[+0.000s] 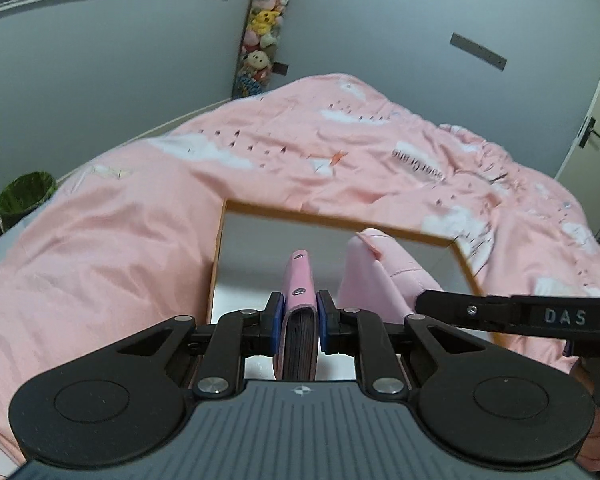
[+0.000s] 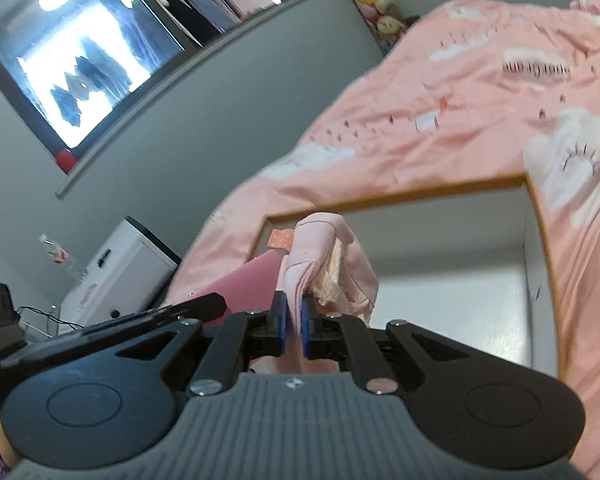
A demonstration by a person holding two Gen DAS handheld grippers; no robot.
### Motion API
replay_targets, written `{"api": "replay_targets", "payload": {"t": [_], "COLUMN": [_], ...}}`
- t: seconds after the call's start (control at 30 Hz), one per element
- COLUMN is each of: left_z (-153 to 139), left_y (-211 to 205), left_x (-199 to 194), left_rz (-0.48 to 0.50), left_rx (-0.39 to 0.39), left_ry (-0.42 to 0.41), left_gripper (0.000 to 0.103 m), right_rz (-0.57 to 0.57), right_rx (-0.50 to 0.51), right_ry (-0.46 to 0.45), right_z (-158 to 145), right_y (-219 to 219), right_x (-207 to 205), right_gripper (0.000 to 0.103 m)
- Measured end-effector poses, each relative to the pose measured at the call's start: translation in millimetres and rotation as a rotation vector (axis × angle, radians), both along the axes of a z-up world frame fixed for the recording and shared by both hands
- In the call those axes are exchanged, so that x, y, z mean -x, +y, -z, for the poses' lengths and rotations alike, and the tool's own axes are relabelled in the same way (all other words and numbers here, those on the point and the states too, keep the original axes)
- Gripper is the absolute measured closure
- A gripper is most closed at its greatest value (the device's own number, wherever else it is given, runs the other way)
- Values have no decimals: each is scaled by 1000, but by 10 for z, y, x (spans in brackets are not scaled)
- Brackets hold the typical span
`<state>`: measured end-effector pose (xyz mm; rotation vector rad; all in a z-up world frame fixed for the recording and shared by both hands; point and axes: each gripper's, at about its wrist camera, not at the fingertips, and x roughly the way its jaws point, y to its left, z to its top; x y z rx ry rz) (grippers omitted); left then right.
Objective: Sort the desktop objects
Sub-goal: 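Carry the pink phone and pink pouch with both tools into the shoebox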
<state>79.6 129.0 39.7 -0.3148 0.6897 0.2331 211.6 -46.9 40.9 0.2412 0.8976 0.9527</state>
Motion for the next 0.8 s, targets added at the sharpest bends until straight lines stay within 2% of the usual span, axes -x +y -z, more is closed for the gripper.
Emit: {"api": "replay_targets", "payload": {"t": [0.17,0.33,0.47,0.6,0.8], "left_z": [317,491,551,583,569], "left_y": [-1,-47,-100,-166,-123], "left_x": [19,62,65,72,99], "left_rz": [-30,-36,-14,9,48], "left_rx": [-41,-101,-130,-180,-144], "left_ry": [50,85,99,115,147], "left_gripper": [84,84,83,83,81], "right_rz": [-14,-35,-49,-75,-93], "right_rx": [25,29,8,-29,-33], "right_ry": [81,159,182,244,283], "right_z": [375,672,734,798,860], "right_y": [202,331,380,395,433], "right_x": [-65,-83,-87,-91,-93], "right_gripper": [96,96,96,96,96]}}
